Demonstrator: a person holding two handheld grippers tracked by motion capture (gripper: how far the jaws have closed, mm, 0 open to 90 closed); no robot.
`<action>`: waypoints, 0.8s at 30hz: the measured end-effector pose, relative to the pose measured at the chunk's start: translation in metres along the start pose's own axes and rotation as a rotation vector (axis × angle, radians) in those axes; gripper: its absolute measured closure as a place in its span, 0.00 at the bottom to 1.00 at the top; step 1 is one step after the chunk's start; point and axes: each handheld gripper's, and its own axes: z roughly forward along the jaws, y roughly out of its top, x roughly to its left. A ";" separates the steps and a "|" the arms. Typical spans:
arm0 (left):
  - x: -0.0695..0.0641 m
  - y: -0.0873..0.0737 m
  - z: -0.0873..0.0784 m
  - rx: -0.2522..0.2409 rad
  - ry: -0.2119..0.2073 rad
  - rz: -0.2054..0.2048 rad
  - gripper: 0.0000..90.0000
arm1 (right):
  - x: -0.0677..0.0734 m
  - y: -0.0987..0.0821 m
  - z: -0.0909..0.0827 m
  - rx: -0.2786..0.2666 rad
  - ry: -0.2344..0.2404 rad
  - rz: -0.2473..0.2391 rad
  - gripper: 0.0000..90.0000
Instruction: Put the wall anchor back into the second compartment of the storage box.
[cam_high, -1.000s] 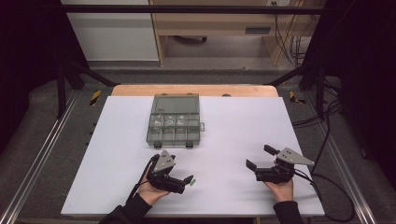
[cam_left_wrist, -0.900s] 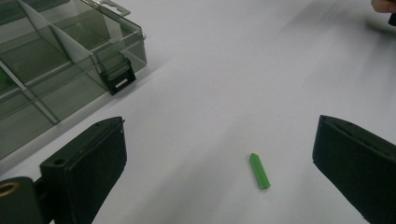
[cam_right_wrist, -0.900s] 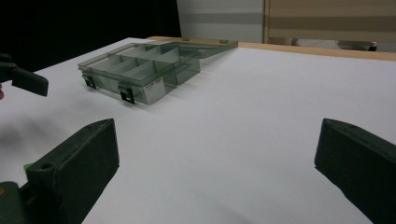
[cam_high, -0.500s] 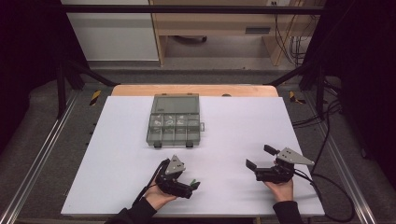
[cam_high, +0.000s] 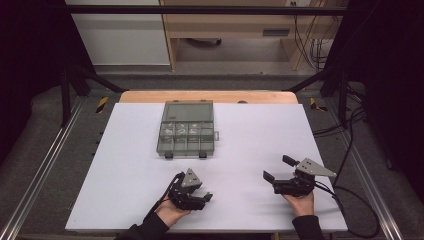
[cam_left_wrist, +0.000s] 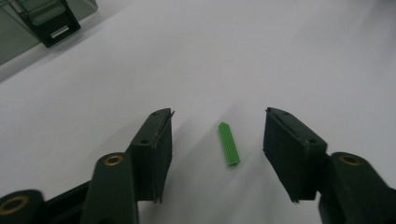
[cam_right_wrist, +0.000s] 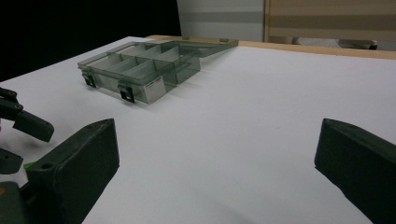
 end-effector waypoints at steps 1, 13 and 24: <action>-0.001 0.000 0.001 0.004 -0.005 0.002 0.53 | 0.000 0.000 0.000 0.000 0.000 0.000 0.00; -0.005 0.001 0.005 0.029 0.017 0.020 0.78 | 0.000 0.000 0.000 0.001 0.000 0.001 0.00; -0.006 0.003 0.005 0.051 0.024 0.036 0.92 | -0.001 0.000 0.001 0.005 -0.002 -0.005 0.00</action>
